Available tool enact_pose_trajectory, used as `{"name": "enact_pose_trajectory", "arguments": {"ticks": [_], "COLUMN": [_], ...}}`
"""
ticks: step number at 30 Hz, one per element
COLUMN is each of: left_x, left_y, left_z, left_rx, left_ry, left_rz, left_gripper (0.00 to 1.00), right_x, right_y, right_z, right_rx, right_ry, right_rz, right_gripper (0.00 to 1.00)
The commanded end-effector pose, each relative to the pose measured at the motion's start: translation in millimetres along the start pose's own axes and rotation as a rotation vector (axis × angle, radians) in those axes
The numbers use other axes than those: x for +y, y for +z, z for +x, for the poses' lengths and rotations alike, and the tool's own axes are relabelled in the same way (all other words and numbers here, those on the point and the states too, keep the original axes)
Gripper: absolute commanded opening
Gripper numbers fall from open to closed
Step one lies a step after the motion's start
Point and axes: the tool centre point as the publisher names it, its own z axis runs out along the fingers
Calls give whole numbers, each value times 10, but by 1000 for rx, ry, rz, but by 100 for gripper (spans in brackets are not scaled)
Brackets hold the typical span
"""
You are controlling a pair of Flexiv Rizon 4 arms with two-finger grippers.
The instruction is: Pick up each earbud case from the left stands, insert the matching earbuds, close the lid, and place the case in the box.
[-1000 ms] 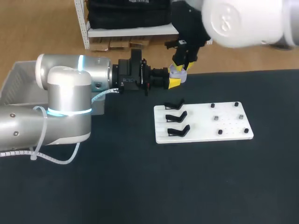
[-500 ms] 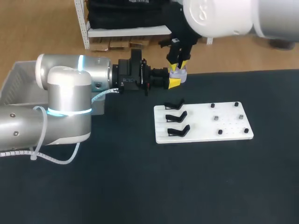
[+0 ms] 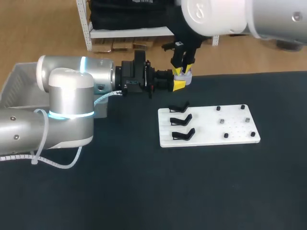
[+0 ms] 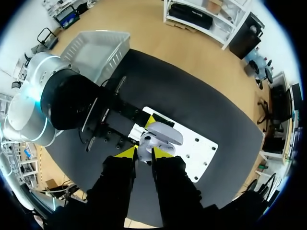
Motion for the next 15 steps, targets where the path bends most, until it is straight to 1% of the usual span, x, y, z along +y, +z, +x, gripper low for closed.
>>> {"name": "enact_pose_trajectory", "arguments": {"ticks": [1, 15], "left_x": [-5, -5], "left_y": [-1, -1], "left_z": [13, 13], "left_rx": [-6, -6], "left_ry": [4, 4], "left_rz": [-3, -3], "left_gripper": [0, 0], "right_x": [5, -4], "right_y": [12, 75], "right_z": [-51, -22], "right_rx": [15, 21], "right_ry": [-1, 10], "right_rz": [-2, -2], "right_gripper": [0, 0]}}
